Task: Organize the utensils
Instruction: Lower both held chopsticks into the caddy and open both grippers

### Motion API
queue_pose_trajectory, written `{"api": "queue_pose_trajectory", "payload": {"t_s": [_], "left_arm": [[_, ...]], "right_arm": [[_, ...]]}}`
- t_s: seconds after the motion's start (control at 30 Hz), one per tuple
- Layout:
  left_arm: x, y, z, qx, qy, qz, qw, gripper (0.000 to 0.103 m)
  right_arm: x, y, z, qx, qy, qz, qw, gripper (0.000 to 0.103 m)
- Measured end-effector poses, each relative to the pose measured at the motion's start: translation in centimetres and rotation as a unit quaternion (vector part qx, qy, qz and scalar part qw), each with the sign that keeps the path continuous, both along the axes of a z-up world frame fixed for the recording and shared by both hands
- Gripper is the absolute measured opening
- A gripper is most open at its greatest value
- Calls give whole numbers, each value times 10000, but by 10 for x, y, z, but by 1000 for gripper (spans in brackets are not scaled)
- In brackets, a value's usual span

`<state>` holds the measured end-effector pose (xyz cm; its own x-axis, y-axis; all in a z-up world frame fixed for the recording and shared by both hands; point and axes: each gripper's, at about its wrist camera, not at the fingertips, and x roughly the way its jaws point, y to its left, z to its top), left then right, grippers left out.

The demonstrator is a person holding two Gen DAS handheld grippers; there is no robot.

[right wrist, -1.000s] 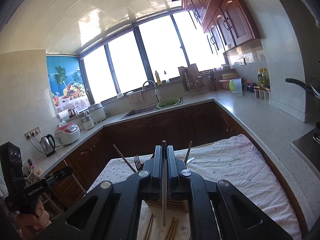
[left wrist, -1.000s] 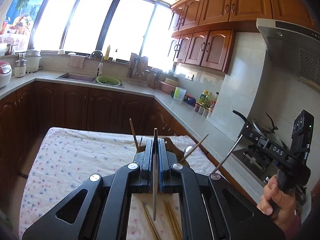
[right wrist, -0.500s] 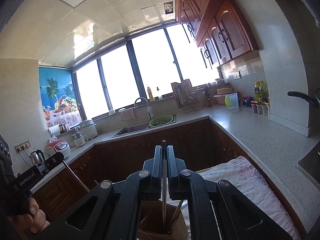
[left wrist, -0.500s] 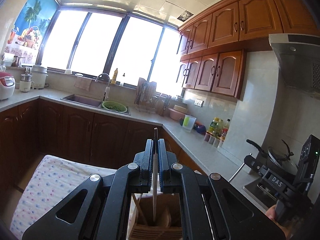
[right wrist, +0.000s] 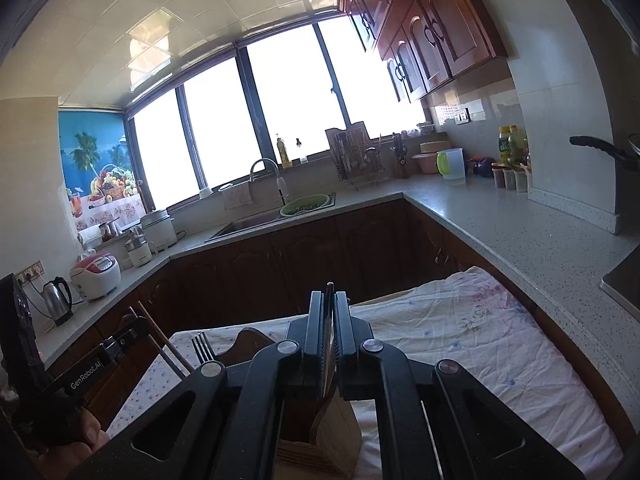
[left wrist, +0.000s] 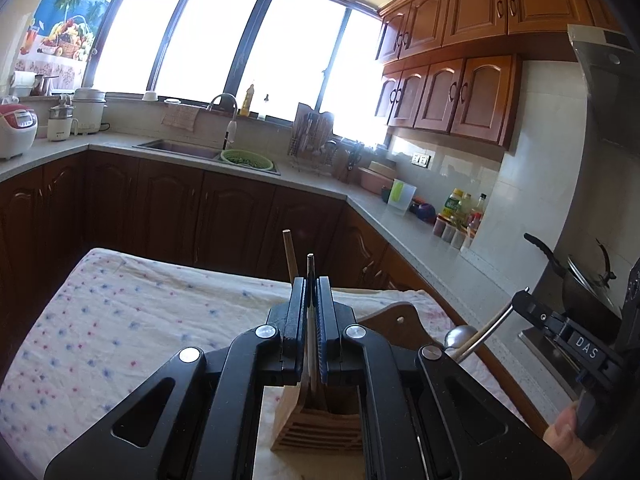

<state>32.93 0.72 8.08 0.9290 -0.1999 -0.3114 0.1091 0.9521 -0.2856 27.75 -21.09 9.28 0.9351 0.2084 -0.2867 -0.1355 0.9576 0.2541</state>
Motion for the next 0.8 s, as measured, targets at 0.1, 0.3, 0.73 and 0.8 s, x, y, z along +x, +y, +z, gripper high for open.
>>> {"api": "queue_pose_trajectory", "payload": {"t_s": [0.1,0.3,0.73,0.8], "left_arm": [[3,3,-1,-22,79,-5,10000,4],[6,4,-5,-9,176,5,9998,5],[-3,5,4,-6,330,24,9995,33],[-14,9,7,-69,239,69,9997,51]], "right_arm": [[4,1,-7,7,159,30,9999,5],[7,2,-7,-21,233,21,9997,5],[0,-6,-5,200,259,112,9994,46],[-10,-10,1,281,88,124,9995,64]]}}
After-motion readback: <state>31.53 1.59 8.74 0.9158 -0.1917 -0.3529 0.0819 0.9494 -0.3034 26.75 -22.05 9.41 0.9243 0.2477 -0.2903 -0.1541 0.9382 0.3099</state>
